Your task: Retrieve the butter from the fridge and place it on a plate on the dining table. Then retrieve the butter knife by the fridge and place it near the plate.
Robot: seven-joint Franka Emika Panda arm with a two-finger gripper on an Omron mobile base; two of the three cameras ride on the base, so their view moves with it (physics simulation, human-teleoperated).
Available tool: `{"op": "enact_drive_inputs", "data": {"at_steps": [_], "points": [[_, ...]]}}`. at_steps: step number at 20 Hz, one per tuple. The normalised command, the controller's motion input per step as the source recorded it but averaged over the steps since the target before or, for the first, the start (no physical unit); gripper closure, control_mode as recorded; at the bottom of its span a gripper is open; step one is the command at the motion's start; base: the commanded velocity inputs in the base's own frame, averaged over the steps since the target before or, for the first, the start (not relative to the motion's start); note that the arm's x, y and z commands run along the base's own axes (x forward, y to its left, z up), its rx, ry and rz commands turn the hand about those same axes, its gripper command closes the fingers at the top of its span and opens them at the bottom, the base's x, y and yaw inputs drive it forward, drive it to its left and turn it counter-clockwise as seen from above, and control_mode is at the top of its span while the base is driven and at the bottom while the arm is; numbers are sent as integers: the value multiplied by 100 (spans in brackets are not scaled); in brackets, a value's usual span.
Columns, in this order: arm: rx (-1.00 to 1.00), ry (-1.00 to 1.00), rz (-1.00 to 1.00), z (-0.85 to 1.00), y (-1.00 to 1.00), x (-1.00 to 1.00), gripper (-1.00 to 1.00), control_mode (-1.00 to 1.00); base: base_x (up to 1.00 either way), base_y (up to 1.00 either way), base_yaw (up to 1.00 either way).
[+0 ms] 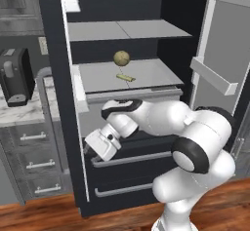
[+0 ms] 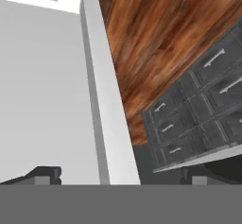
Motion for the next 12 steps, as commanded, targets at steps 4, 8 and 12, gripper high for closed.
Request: {"op": "enact_drive_inputs", "data": {"at_steps": [4,8,12], "points": [[-4,5,6,0,41,-13,-100,-100,0,0,0],[-11,-2,-5,-1,-93,16,-100,-100,0,0,0],[-12,-16,-1,-1,-100,16,-100,-100,0,0,0]]}}
